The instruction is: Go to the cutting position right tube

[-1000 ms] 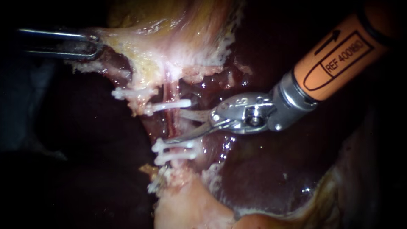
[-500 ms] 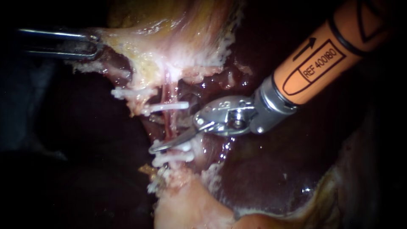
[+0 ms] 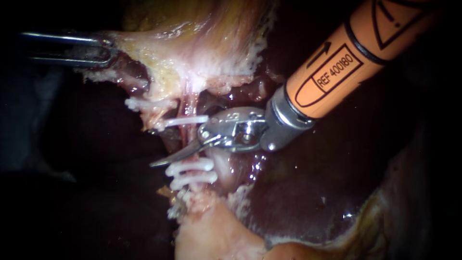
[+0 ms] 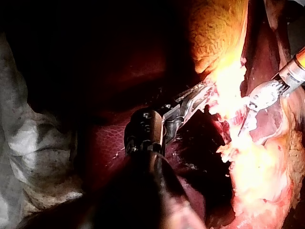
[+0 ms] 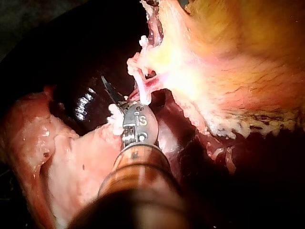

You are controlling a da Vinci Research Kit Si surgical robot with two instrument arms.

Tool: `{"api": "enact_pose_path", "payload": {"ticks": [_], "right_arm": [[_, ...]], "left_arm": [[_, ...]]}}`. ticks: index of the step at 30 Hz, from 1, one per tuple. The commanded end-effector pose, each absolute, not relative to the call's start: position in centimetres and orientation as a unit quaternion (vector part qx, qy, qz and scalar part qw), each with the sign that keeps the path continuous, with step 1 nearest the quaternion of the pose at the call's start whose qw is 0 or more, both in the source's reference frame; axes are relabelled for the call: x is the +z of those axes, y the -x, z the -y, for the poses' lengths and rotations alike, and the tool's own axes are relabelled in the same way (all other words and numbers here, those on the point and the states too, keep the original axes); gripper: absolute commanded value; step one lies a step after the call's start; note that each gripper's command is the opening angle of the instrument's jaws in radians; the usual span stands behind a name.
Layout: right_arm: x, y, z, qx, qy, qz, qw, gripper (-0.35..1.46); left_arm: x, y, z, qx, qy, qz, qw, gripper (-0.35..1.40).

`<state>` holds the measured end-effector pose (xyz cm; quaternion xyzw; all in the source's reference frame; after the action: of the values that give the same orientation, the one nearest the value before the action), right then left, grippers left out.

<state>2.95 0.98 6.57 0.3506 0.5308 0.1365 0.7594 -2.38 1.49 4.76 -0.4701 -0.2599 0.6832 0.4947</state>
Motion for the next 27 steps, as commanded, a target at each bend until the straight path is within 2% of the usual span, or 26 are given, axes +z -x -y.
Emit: {"api": "enact_pose_path", "payload": {"ticks": [1, 16, 27], "right_arm": [[6.54, -2.94, -0.98, 0.135, -0.351, -0.532, 0.758, 1.31], [5.99, -3.02, -0.76, 0.111, -0.393, -0.551, 0.728, 1.33], [5.98, -3.01, -0.79, 0.114, -0.395, -0.551, 0.726, 1.31]], "left_arm": [[4.76, 2.38, -1.49, 0.683, 0.47, 0.26, 0.494, -0.35], [4.78, 2.36, -1.49, 0.683, 0.47, 0.26, 0.494, -0.35], [4.78, 2.36, -1.5, 0.683, 0.47, 0.26, 0.494, -0.35]]}}
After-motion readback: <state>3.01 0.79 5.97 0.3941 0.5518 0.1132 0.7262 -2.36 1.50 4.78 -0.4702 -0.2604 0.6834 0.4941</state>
